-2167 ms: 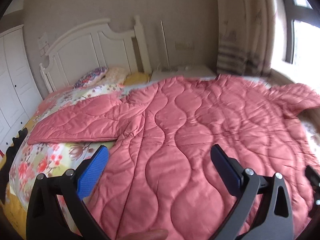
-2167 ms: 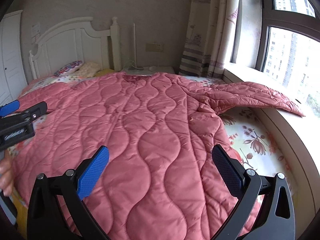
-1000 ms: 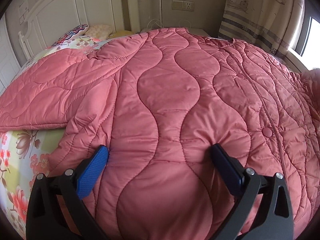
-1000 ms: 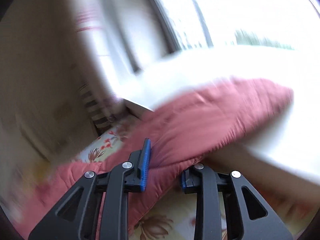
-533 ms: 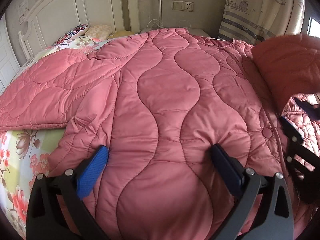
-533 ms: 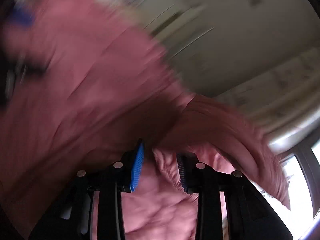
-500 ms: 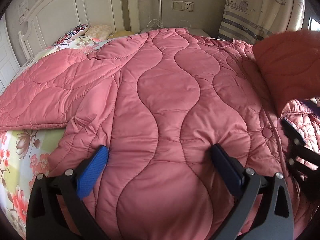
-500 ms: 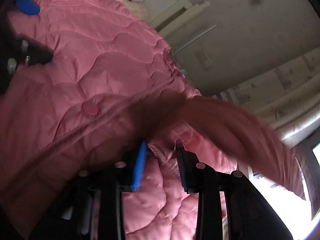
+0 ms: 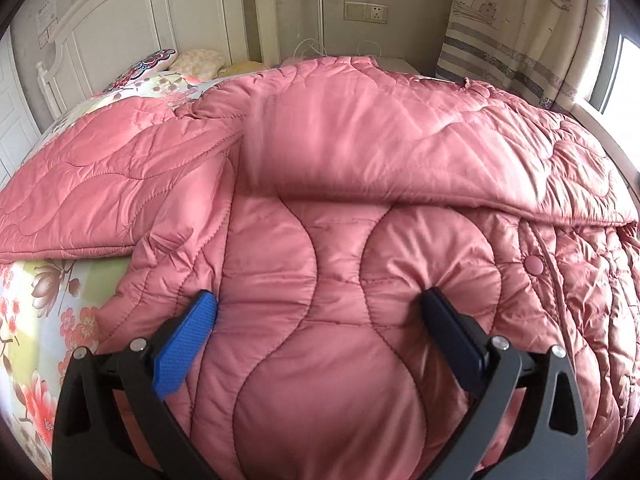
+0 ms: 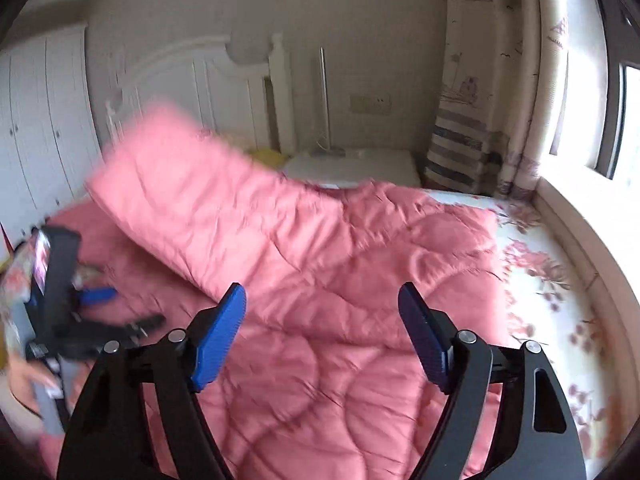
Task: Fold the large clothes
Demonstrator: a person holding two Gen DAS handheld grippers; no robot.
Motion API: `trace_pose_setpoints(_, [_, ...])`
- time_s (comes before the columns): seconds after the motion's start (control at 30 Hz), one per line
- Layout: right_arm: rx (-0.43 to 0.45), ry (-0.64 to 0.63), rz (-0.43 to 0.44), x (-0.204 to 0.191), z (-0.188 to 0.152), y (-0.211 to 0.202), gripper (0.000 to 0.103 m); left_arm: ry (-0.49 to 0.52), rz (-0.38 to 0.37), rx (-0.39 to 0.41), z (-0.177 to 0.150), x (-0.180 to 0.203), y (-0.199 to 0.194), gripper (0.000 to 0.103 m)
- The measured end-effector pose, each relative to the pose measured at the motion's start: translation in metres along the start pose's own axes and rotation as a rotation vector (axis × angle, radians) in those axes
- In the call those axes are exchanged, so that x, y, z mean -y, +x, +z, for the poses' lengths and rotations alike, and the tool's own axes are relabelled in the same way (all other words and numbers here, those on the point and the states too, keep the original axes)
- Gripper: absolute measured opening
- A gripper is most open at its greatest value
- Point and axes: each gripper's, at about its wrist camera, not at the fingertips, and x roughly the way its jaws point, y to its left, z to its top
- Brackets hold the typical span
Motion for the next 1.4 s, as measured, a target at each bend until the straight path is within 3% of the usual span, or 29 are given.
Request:
trace_pose_setpoints(0.13, [-0.040, -0.041, -0.117, -0.008, -0.006, 0.012, 0.075, -0.019, -0.046, 0.003, 0.002, -0.005, -0.004, 0.101])
trace_pose_setpoints(0.2, [-0.057, 0.002, -0.143, -0.004, -0.011, 0.013, 0.075, -0.074, -0.126, 0.006, 0.006, -0.019, -0.010, 0.101])
trace_pose_setpoints(0.3, [-0.059, 0.077, -0.221, 0.019, -0.022, 0.011, 0.075, -0.252, -0.296, 0.010, 0.024, -0.047, -0.015, 0.101])
trace_pose_setpoints(0.33, [-0.063, 0.105, -0.245, 0.028, -0.026, 0.012, 0.075, -0.284, -0.315, 0.010, 0.030, -0.052, -0.014, 0.101])
trace_pose_setpoints(0.43, [-0.072, 0.286, -0.285, 0.067, -0.040, 0.011, 0.076, -0.299, -0.245, 0.017, 0.058, -0.054, 0.001, 0.097])
trace_pose_setpoints(0.57, [-0.058, 0.520, -0.260, 0.111, -0.058, 0.009, 0.076, -0.224, -0.124, -0.018, 0.072, -0.037, 0.033, 0.076])
trace_pose_setpoints(0.63, [-0.032, 0.613, -0.235, 0.128, -0.067, 0.006, 0.076, -0.177, -0.040, 0.015, 0.072, -0.027, 0.028, 0.052])
trace_pose_setpoints(0.7, [-0.005, 0.649, -0.226, 0.134, -0.071, 0.001, 0.076, -0.182, -0.048, 0.044, 0.071, -0.027, 0.016, 0.004])
trace_pose_setpoints(0.77, [0.013, 0.656, -0.219, 0.136, -0.072, -0.003, 0.076, -0.244, -0.128, 0.054, 0.065, -0.035, 0.002, 0.003])
trace_pose_setpoints(0.87, [0.026, 0.658, -0.213, 0.136, -0.073, -0.006, 0.076, -0.253, -0.092, 0.097, 0.048, -0.041, -0.019, 0.003])
trace_pose_setpoints(1.03, [0.019, 0.654, -0.201, 0.136, -0.070, -0.003, 0.076, -0.184, -0.092, 0.059, 0.034, -0.036, -0.005, 0.008])
trace_pose_setpoints(1.07, [0.014, 0.650, -0.201, 0.135, -0.070, -0.002, 0.076, -0.183, -0.087, 0.069, 0.034, -0.038, -0.007, 0.014])
trace_pose_setpoints(1.1, [0.012, 0.648, -0.201, 0.135, -0.070, -0.001, 0.076, -0.187, -0.062, 0.088, 0.036, -0.037, -0.013, 0.028])
trace_pose_setpoints(1.13, [0.013, 0.647, -0.203, 0.135, -0.070, -0.001, 0.076, -0.204, 0.003, 0.149, 0.040, -0.036, -0.029, 0.036])
trace_pose_setpoints(1.17, [0.016, 0.648, -0.204, 0.134, -0.069, -0.002, 0.076, -0.224, 0.056, 0.211, 0.040, -0.038, -0.041, 0.058])
trace_pose_setpoints(1.2, [0.019, 0.651, -0.205, 0.135, -0.070, -0.003, 0.076, -0.249, 0.102, 0.300, 0.042, -0.037, -0.057, 0.073])
trace_pose_setpoints(1.27, [0.017, 0.652, -0.205, 0.135, -0.071, -0.002, 0.076, -0.235, 0.088, 0.421, 0.051, -0.025, -0.083, 0.074])
trace_pose_setpoints(1.3, [0.016, 0.648, -0.206, 0.134, -0.070, -0.002, 0.076, -0.193, 0.068, 0.425, 0.059, -0.015, -0.085, 0.075])
trace_pose_setpoints(1.4, [0.008, 0.631, -0.208, 0.132, -0.070, -0.001, 0.076, -0.027, -0.019, 0.319, 0.082, 0.020, -0.056, 0.074])
